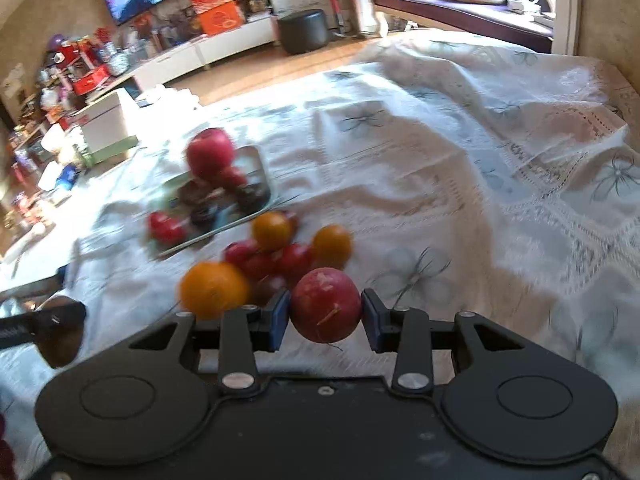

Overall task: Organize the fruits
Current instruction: 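Lower the kiwi into the gold tray with the left gripper while the right places the red plum there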

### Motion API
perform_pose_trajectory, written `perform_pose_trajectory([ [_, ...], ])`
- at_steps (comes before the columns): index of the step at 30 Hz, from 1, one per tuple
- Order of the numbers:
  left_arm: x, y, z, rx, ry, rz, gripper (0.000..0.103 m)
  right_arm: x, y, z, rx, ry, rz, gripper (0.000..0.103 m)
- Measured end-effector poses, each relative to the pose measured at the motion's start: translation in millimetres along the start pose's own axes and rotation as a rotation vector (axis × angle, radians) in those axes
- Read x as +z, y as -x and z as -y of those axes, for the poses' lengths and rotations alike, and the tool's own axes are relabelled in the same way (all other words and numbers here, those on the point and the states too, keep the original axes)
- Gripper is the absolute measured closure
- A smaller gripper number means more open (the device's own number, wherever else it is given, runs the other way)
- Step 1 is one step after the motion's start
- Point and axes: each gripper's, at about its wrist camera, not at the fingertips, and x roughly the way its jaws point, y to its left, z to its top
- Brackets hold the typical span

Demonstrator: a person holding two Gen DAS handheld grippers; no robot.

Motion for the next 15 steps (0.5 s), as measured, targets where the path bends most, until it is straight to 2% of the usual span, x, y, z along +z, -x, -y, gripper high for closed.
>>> perform_pose_trajectory([
  [4,-39.3,3.8,-5.8,0.015,0.01,-0.023,0.042,-29.6,20.5,-15.4,0.05,0.04,-0.035,0.063],
  [8,-69.2,3.6,-9.0,0.003,0.046,-0.065,0.042,-58.8,25.1,-26.4,0.081,0.075,-0.113,0.063],
  [12,-86.9,6.5,-5.5,0.046,0.036,-0.06,0.042,-82.0,20.6,-32.3,0.07,0.089,-0.173,0.063],
  [15,-92.3,9.1,1.2,0.094,-0.002,-0.032,0.042,-93.8,14.4,-38.8,0.022,0.124,-0.19,0.063],
])
